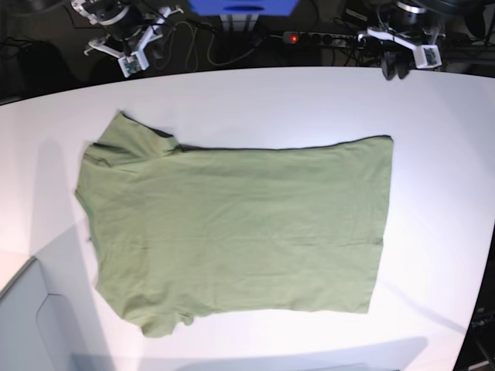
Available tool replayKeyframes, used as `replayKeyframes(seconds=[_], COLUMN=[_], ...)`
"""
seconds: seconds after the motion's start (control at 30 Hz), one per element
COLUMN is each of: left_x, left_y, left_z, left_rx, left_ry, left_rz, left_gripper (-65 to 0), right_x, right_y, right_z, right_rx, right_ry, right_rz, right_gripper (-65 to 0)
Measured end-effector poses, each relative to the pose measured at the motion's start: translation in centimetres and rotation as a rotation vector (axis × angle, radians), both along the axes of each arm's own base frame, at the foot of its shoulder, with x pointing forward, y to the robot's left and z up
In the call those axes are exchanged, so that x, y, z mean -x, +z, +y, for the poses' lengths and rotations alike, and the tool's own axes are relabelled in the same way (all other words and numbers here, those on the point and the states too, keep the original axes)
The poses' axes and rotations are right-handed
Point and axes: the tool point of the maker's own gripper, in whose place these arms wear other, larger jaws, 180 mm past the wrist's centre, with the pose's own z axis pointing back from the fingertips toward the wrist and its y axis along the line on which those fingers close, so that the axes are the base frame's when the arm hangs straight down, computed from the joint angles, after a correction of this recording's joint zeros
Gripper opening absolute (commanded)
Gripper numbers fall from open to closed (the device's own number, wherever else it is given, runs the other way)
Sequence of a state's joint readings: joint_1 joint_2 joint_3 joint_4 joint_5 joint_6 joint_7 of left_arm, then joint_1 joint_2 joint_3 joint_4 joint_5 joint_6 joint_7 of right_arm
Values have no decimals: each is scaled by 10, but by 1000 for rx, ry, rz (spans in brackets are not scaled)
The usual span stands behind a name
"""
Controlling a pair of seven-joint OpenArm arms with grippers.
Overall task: Fold the T-shirt properly
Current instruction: 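Move both grippers down to the shirt's shoulder corners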
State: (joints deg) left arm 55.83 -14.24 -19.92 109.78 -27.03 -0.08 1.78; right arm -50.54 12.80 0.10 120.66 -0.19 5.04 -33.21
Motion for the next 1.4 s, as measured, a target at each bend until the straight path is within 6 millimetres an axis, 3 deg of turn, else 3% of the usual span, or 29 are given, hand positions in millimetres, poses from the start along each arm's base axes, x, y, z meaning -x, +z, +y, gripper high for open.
replayKeyframes(seconds=[0.1, 0.17, 0.33, 0.53, 0.73, 0.9, 1.03, 1.27, 1.4], left_x=[-15, -21, -39, -58, -89, -109, -130, -128, -123], left_y=[9, 6, -12, -38, -37, -46, -38, -49, -67], left_z=[13, 19, 34, 49, 55, 48, 45, 32, 19], left_rx=[-19, -26, -20, -7, 5, 54, 68, 103, 122], left_ry=[27, 43, 89, 150, 170, 164, 160, 165, 135], left_rz=[-52, -67, -85, -82, -138, -69, -102, -80, -45], left_gripper=[-372, -372, -370, -369, -359, -341, -341, -340, -341], right_x=[-1, -8, -30, -42, -44, -44, -44, -44, -44], right_y=[1, 2, 8, 11, 11, 11, 11, 11, 10], right_z=[4, 6, 8, 8, 9, 9, 8, 8, 8], right_rx=[-13, -18, -23, -18, -20, -19, -19, -17, -17], right_ry=[10, 8, 16, 21, 23, 23, 23, 26, 25], right_rz=[-5, -24, -83, -111, -116, -116, -115, -115, -114], right_gripper=[-299, -279, -279, -279, -279, -279, -279, -279, -279])
